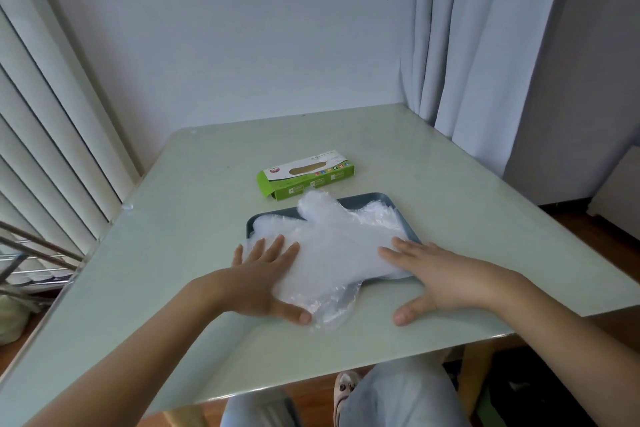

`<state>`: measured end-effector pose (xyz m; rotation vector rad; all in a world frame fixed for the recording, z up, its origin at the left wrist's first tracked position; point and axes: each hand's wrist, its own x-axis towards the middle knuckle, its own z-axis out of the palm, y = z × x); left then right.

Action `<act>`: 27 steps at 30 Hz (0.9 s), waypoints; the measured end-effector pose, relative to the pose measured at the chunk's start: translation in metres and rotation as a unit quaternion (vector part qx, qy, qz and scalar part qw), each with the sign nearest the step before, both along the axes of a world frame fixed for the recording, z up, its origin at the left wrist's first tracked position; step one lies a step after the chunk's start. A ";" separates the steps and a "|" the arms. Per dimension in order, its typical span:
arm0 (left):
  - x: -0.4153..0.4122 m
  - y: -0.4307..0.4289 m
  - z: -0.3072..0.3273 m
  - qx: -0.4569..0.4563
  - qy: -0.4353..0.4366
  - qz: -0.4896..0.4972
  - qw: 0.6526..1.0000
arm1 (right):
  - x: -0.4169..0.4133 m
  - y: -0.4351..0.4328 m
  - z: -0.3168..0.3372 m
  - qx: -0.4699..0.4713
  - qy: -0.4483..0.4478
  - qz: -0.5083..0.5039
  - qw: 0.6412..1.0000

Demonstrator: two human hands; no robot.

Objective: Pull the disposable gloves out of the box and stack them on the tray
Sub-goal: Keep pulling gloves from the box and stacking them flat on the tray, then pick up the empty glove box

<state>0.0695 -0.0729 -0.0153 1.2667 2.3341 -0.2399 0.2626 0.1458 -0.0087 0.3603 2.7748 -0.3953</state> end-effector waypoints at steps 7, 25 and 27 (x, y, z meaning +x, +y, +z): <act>-0.039 -0.038 0.033 0.020 -0.066 0.024 0.997 | -0.007 0.024 0.037 -0.080 0.138 -0.095 0.983; -0.146 0.079 0.018 0.329 -0.060 0.266 0.904 | -0.181 0.103 0.000 -0.017 0.092 -0.216 0.972; -0.152 0.095 0.015 0.310 -0.038 0.238 0.920 | -0.181 0.109 -0.018 0.017 0.052 -0.219 0.974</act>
